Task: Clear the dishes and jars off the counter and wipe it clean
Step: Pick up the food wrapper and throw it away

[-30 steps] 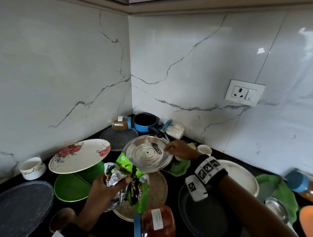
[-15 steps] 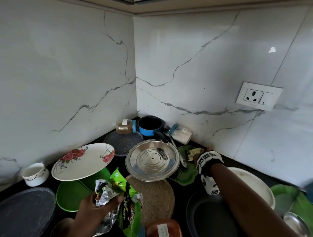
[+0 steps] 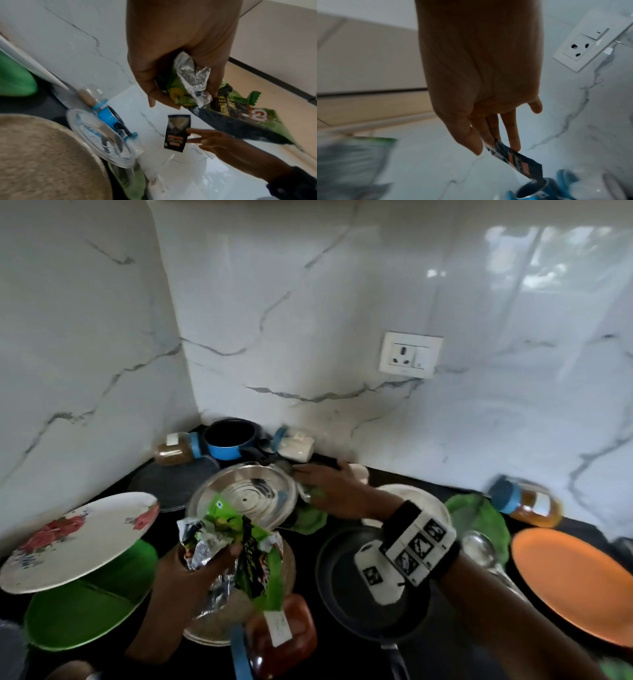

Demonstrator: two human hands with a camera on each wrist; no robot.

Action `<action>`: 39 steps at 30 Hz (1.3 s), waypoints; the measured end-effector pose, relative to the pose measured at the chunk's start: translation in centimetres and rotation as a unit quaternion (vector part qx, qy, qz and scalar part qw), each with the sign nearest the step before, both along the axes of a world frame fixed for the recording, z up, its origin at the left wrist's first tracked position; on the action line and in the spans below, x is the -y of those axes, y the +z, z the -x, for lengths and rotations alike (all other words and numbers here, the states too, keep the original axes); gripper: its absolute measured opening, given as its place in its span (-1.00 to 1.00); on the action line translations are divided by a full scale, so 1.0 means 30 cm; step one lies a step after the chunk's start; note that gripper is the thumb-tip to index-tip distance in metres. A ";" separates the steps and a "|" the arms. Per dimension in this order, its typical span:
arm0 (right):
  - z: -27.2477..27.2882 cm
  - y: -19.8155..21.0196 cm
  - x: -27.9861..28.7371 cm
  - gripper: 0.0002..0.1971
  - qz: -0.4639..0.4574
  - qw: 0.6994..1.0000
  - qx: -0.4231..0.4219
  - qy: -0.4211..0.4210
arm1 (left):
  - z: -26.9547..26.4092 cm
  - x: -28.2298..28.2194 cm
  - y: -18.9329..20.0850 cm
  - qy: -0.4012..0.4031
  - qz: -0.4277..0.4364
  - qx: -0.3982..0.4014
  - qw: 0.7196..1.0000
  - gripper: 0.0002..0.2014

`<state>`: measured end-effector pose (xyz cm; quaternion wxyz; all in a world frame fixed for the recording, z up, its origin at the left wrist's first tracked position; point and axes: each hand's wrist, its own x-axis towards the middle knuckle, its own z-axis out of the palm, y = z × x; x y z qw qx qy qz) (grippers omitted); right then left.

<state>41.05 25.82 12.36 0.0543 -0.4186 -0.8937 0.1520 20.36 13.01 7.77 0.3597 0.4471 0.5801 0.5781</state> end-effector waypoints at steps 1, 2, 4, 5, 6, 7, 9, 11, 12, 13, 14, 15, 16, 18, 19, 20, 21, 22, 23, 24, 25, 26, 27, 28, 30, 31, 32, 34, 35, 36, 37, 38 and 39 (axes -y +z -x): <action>-0.010 0.004 0.060 -0.43 -0.003 0.999 -0.051 0.016 | -0.022 -0.008 0.009 -0.006 -0.013 0.000 1.000 -0.78; -0.033 0.005 0.129 -0.42 -0.003 0.995 -0.098 0.026 | -0.050 -0.014 0.013 -0.017 -0.020 -0.001 1.000 -0.76; -0.072 -0.010 0.240 -0.47 0.018 0.978 -0.198 0.054 | -0.086 -0.021 0.014 -0.046 -0.012 0.001 0.999 -0.70; -0.091 -0.025 0.290 -0.51 0.051 0.963 -0.255 0.067 | -0.102 -0.023 0.011 -0.065 -0.009 0.007 0.998 -0.52; -0.108 -0.043 0.336 -0.55 0.097 0.943 -0.311 0.069 | -0.123 -0.021 0.010 -0.084 -0.011 0.018 0.996 -0.36; -0.131 -0.065 0.380 -0.57 0.146 0.919 -0.362 0.059 | -0.152 -0.018 0.004 -0.099 -0.011 0.024 0.995 -0.23; -0.173 -0.107 0.439 -0.61 0.222 0.875 -0.429 0.016 | -0.214 -0.001 0.008 -0.135 -0.011 0.021 0.991 -0.21; -0.220 -0.150 0.472 -0.65 0.249 0.854 -0.456 -0.030 | -0.257 0.020 0.008 -0.149 -0.019 0.039 0.988 -0.26; -0.253 -0.164 0.491 -0.66 0.255 0.848 -0.463 -0.040 | -0.278 0.031 0.006 -0.150 -0.019 0.041 0.988 -0.22; -0.282 -0.176 0.508 -0.67 0.266 0.842 -0.466 -0.047 | -0.288 0.038 0.000 -0.151 -0.012 0.038 0.988 -0.17; -0.320 -0.186 0.530 -0.67 0.279 0.837 -0.468 -0.052 | -0.302 0.053 0.002 -0.156 -0.004 0.035 0.987 -0.15; -0.354 -0.200 0.545 -0.68 0.289 0.837 -0.462 -0.059 | -0.307 0.063 0.004 -0.160 0.002 0.037 0.986 -0.16; -0.388 -0.208 0.558 -0.70 0.287 0.840 -0.455 -0.070 | -0.310 0.070 0.001 -0.156 0.006 0.040 0.987 -0.19; -0.479 -0.232 0.573 -0.74 0.265 0.847 -0.449 -0.107 | -0.308 0.069 -0.021 -0.145 0.015 0.056 0.988 -0.41; -0.534 -0.243 0.576 -0.76 0.254 0.846 -0.450 -0.136 | -0.308 0.071 -0.033 -0.133 0.023 0.056 0.989 -0.52; -0.591 -0.256 0.572 -0.79 0.241 0.843 -0.448 -0.178 | -0.308 0.077 -0.038 -0.121 0.028 0.047 0.991 -0.55; -0.655 -0.270 0.565 -0.82 0.230 0.834 -0.448 -0.226 | -0.309 0.085 -0.044 -0.118 0.034 0.036 0.992 -0.54; -0.731 -0.293 0.554 -0.81 0.214 0.822 -0.446 -0.282 | -0.321 0.098 -0.048 -0.116 0.036 0.032 0.992 -0.52; -0.801 -0.315 0.541 -0.77 0.198 0.805 -0.448 -0.336 | -0.330 0.108 -0.051 -0.119 0.038 0.034 0.992 -0.47; -0.872 -0.340 0.525 -0.74 0.168 0.797 -0.430 -0.390 | -0.344 0.118 -0.057 -0.122 0.043 0.038 0.991 -0.43; -0.930 -0.365 0.508 -0.70 0.133 0.798 -0.395 -0.436 | -0.357 0.124 -0.060 -0.118 0.049 0.050 0.991 -0.48; -0.976 -0.384 0.491 -0.69 0.098 0.810 -0.336 -0.470 | -0.372 0.129 -0.064 -0.105 0.051 0.049 0.992 -0.64; -1.012 -0.404 0.472 -0.69 0.078 0.823 -0.279 -0.489 | -0.387 0.135 -0.065 -0.095 0.055 0.040 0.993 -0.80; -1.032 -0.415 0.451 -0.70 0.071 0.833 -0.229 -0.498 | -0.398 0.139 -0.066 -0.087 0.056 0.028 0.994 -0.86; -1.049 -0.434 0.409 -0.77 0.101 0.850 -0.145 -0.496 | -0.422 0.157 -0.068 -0.078 0.060 0.018 0.995 -0.87; -1.046 -0.439 0.390 -0.83 0.129 0.858 -0.106 -0.485 | -0.428 0.166 -0.070 -0.069 0.062 0.016 0.996 -0.88; -1.041 -0.440 0.377 -0.84 0.161 0.864 -0.070 -0.472 | -0.432 0.173 -0.078 -0.055 0.071 0.021 0.996 -0.90; -1.028 -0.452 0.353 -0.71 0.190 0.879 -0.013 -0.437 | -0.431 0.188 -0.093 -0.032 0.082 0.034 0.996 -0.90; -1.023 -0.459 0.344 -0.67 0.185 0.886 0.014 -0.424 | -0.431 0.198 -0.098 -0.023 0.082 0.039 0.996 -0.88; -1.018 -0.461 0.338 -0.67 0.178 0.888 0.034 -0.423 | -0.433 0.210 -0.100 -0.021 0.081 0.040 0.996 -0.87; -1.017 -0.474 0.330 -0.68 0.169 0.889 0.047 -0.423 | -0.437 0.229 -0.098 -0.018 0.081 0.039 0.996 -0.86; -1.019 -0.483 0.328 -0.69 0.158 0.887 0.049 -0.431 | -0.436 0.241 -0.102 -0.021 0.081 0.037 0.996 -0.87; -1.022 -0.493 0.327 -0.70 0.146 0.884 0.046 -0.441 | -0.438 0.256 -0.100 -0.023 0.086 0.036 0.995 -0.89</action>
